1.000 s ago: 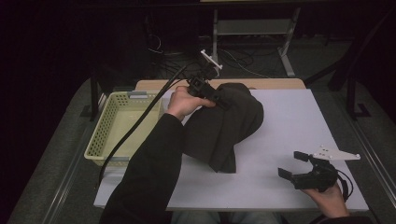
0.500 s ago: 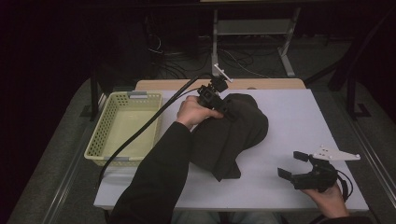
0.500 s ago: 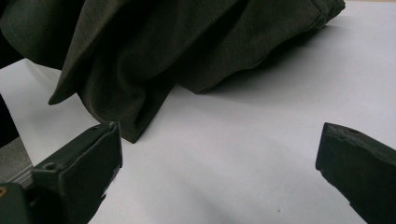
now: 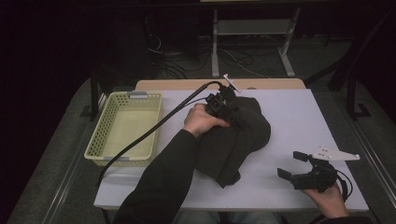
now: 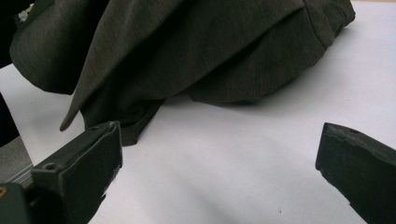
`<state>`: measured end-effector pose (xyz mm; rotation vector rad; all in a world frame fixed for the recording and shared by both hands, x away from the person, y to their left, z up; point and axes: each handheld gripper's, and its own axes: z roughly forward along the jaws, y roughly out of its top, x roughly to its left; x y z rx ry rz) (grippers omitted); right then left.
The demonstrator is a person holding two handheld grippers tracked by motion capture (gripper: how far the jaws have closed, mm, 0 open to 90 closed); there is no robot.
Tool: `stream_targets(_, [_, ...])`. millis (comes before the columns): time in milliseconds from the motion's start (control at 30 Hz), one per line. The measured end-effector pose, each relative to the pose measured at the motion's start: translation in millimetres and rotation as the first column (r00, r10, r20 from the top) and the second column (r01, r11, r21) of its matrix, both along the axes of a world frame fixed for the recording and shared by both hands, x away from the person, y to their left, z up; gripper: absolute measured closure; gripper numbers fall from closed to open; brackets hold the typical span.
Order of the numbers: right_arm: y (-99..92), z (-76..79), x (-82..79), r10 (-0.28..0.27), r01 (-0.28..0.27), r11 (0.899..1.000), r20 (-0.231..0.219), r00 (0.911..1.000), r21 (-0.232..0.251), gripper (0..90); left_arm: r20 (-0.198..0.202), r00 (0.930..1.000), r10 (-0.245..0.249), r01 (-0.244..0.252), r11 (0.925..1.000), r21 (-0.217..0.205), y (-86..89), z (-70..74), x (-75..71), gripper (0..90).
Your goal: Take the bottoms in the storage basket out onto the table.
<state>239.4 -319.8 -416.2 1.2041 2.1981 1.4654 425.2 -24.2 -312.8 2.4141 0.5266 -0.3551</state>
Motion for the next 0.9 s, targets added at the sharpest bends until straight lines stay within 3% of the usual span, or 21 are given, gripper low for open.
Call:
stream_targets(267, [-0.3, 0.3, -0.2, -0.002, 0.002, 1.0, -0.002, 1.0, 0.002, 0.1, 0.015, 0.9998, -0.011, 0.011, 0.9997, -0.023, -8.1, -9.9, -6.3, 56.6])
stream_targets(900, [-0.6, 0.0, 0.1, -0.004, 0.004, 1.0, 0.003, 1.0, -0.001, 0.1, 0.005, 0.9996, -0.028, 0.028, 0.9974, -0.067, -29.6, -37.0, -27.6, 47.2])
